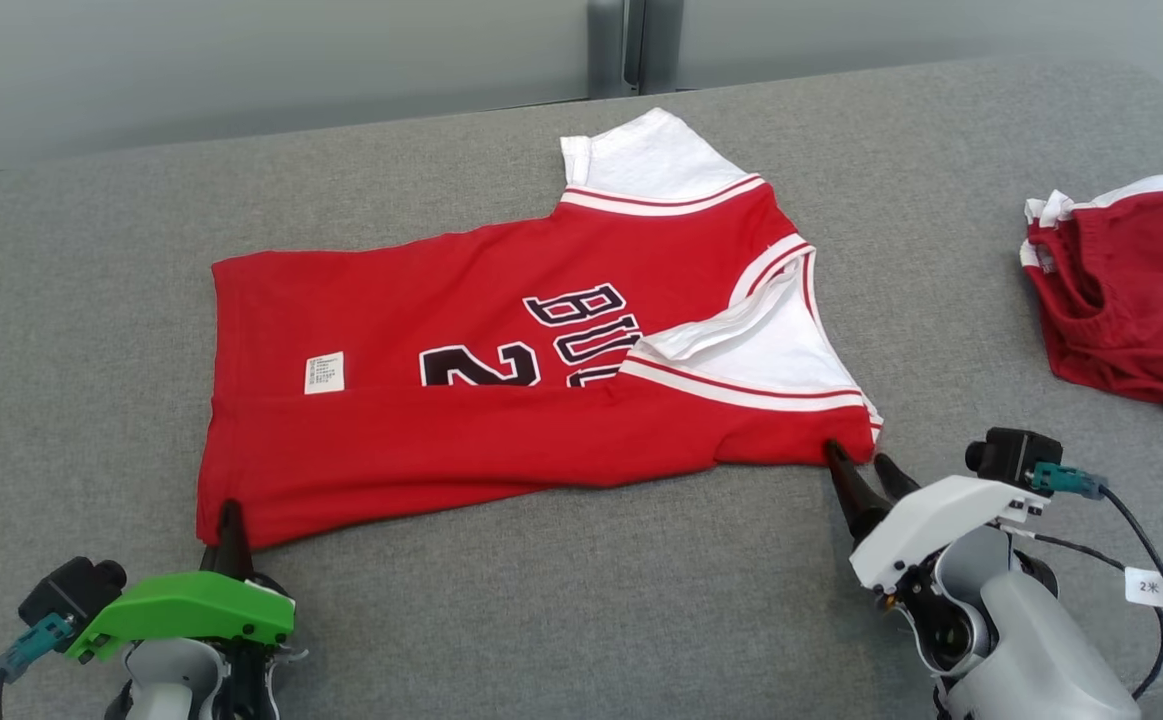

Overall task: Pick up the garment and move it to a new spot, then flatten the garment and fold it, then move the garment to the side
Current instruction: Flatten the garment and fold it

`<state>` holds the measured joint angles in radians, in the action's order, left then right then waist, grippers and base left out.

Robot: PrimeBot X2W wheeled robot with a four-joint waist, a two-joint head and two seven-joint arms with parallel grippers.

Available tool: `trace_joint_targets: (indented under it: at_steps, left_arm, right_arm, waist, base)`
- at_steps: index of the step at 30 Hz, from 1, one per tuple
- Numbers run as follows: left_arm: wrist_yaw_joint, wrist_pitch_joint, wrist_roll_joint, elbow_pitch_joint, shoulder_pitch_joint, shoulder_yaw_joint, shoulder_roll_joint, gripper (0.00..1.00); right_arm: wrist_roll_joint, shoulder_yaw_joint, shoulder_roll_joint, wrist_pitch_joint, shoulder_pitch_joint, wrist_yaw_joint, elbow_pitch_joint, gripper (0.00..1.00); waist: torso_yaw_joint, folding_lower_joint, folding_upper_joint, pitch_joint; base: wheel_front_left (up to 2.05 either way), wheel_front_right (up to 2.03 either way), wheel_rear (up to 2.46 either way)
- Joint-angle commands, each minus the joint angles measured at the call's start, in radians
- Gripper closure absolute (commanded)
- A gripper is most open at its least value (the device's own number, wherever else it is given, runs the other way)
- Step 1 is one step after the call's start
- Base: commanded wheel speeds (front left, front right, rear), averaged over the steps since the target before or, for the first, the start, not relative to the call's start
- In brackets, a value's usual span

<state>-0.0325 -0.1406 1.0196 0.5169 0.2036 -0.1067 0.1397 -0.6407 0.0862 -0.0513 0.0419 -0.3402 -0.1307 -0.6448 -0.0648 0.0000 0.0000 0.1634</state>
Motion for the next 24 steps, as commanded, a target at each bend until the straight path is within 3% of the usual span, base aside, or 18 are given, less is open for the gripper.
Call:
trace_joint_targets:
  at_steps: [1,2,3,4,5,7,9,19,24]
  left_arm:
    - [-0.003,0.002,-0.005,-0.003,0.012,0.001,0.005,1.00]
    - [-0.002,0.002,-0.005,-0.003,0.013,0.001,0.005,1.00]
    - [-0.002,0.002,-0.005,-0.004,0.014,0.000,0.005,1.00]
    - [-0.001,0.001,-0.005,-0.004,0.015,0.000,0.006,1.00]
    - [-0.001,0.001,-0.005,-0.004,0.016,0.000,0.006,1.00]
    - [0.000,0.000,-0.005,-0.006,0.016,-0.001,0.007,1.00]
    - [0.002,-0.004,-0.009,-0.008,0.015,-0.004,0.010,1.00]
    - [0.021,-0.020,-0.013,-0.067,-0.032,-0.014,0.011,1.00]
    - [0.014,-0.030,-0.016,-0.133,-0.103,-0.024,0.001,1.00]
  right_arm:
    - [-0.002,0.010,0.001,-0.004,-0.015,0.000,-0.025,0.00]
    - [-0.004,0.015,0.001,-0.007,-0.031,0.000,-0.049,0.00]
    - [-0.009,0.020,0.001,-0.014,-0.046,0.000,-0.069,0.11]
    - [-0.013,0.026,0.001,-0.018,-0.062,0.000,-0.089,0.42]
    - [-0.015,0.033,0.001,-0.026,-0.077,0.000,-0.104,0.56]
    - [-0.015,0.045,0.001,-0.049,-0.104,0.000,-0.129,0.72]
    - [-0.026,0.053,0.000,-0.069,-0.124,0.000,-0.145,1.00]
    - [-0.061,0.021,-0.011,-0.101,-0.114,0.000,-0.139,1.00]
    - [-0.095,-0.018,-0.036,-0.084,-0.034,0.001,-0.063,1.00]
  waist:
    - [0.002,0.0000,0.0000,0.001]
    - [0.004,0.0000,0.0000,0.002]
    - [0.006,0.0000,0.0000,0.002]
    - [0.007,0.0000,0.0000,0.002]
    - [0.009,0.0000,0.0000,0.002]
    - [0.011,0.0000,0.0000,0.002]
    - [0.013,0.0000,0.0000,0.001]
    - [0.013,0.0000,0.0000,-0.011]
    - [0.014,0.0000,0.0000,-0.022]
  base:
    - [0.00,0.00,0.00]
    - [0.00,0.00,0.00]
    - [0.00,0.00,0.00]
    - [0.00,0.00,0.00]
    - [0.00,0.00,0.00]
    - [0.00,0.00,0.00]
    - [0.00,0.00,0.00]
    - [0.00,0.00,0.00]
    - [0.00,0.00,0.00]
